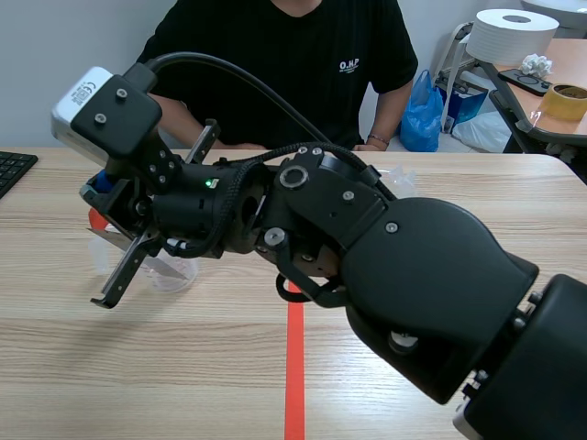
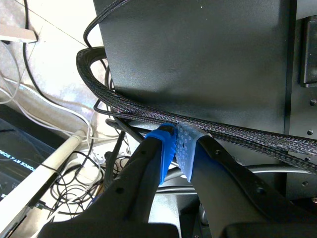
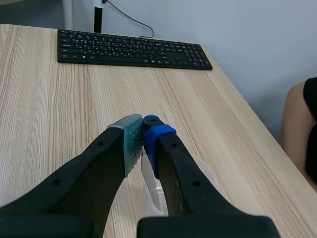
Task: Do the redox reaction experiment.
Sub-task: 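Lift the metal plate out of the left beaker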
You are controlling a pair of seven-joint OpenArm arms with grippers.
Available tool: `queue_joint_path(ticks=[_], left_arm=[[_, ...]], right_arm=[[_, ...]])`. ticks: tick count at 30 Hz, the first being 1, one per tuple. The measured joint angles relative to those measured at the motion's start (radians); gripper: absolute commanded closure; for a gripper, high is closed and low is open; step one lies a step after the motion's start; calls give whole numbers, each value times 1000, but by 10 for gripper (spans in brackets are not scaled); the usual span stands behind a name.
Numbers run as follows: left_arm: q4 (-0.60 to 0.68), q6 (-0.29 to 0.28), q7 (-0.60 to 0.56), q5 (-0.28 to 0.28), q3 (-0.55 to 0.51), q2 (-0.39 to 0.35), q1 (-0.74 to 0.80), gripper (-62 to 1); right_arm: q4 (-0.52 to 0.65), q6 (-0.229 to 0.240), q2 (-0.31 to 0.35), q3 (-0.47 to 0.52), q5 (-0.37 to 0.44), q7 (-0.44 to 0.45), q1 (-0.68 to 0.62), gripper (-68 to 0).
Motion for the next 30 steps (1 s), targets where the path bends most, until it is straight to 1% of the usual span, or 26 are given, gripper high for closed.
queue_joint_path(ticks=[1,2,3,9,11,14,19,21,23,26,27,30], left_arm=[[0,0,0,0,0,0,0,-42],[0,0,0,0,0,0,0,-42],[0,0,0,0,0,0,0,-42],[0,0,0,0,0,0,0,-42],[0,0,0,0,0,0,0,-42],[0,0,0,0,0,0,0,-42],[0,0,0,0,0,0,0,-42],[0,0,0,0,0,0,0,-42],[0,0,0,0,0,0,0,-42],[0,0,0,0,0,0,0,-42],[0,0,0,0,0,0,0,-42],[0,0,0,0,0,0,0,-42]], right_arm=[[0,0,0,0,65,-10,0,-6],[0,0,0,0,64,-14,0,-6],[0,0,0,0,81,-24,0,-6],[0,0,0,18,111,-36,0,-6],[0,0,0,45,126,-39,0,-6],[0,0,0,100,126,-42,0,-6],[0,3,0,180,126,-64,0,-6],[0,4,0,201,126,-87,7,-6],[0,4,1,213,130,-107,19,-6],[0,11,2,222,166,-129,45,-6],[5,12,2,226,175,-150,54,-6],[39,12,2,230,185,-164,67,-6]])
